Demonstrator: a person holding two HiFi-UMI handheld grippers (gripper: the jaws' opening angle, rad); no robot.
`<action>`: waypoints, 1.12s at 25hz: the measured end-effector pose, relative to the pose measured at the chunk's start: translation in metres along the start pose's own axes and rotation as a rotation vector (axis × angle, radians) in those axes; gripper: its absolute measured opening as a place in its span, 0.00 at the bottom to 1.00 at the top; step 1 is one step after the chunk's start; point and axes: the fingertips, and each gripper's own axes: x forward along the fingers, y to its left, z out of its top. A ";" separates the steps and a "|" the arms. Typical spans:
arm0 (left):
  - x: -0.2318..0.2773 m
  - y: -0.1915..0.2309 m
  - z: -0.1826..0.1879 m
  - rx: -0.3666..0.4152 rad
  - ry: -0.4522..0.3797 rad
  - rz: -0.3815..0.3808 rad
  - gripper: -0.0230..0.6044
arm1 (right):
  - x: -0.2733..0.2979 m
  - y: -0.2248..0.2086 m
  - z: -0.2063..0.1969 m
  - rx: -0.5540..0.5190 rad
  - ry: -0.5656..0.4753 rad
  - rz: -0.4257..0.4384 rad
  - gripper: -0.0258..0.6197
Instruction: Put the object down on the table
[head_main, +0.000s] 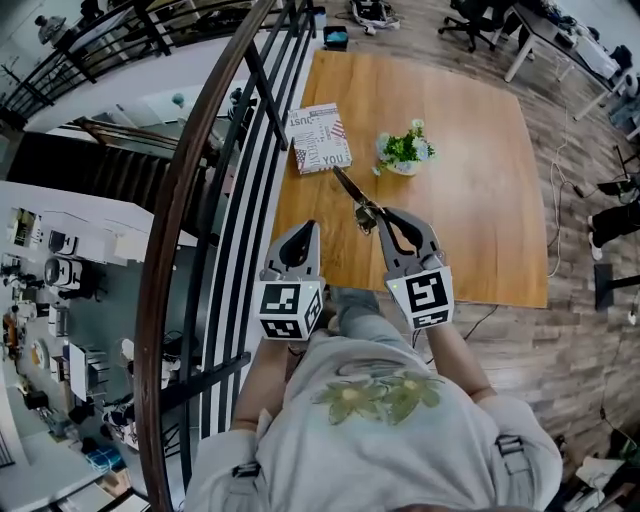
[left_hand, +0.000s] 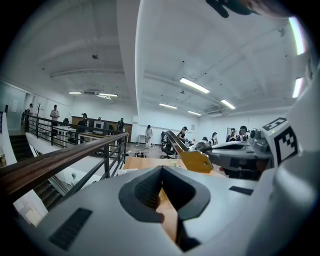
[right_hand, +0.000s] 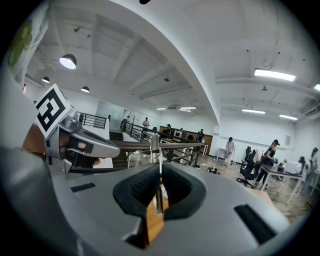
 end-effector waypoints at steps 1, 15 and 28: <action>0.001 0.004 0.000 -0.001 0.000 0.006 0.06 | 0.003 0.001 0.000 -0.007 0.001 0.005 0.06; 0.029 0.040 0.000 -0.016 0.016 0.049 0.06 | 0.046 0.001 -0.027 -0.064 0.079 0.048 0.06; 0.061 0.053 -0.029 -0.038 0.100 0.025 0.06 | 0.080 -0.002 -0.088 -0.058 0.247 0.088 0.06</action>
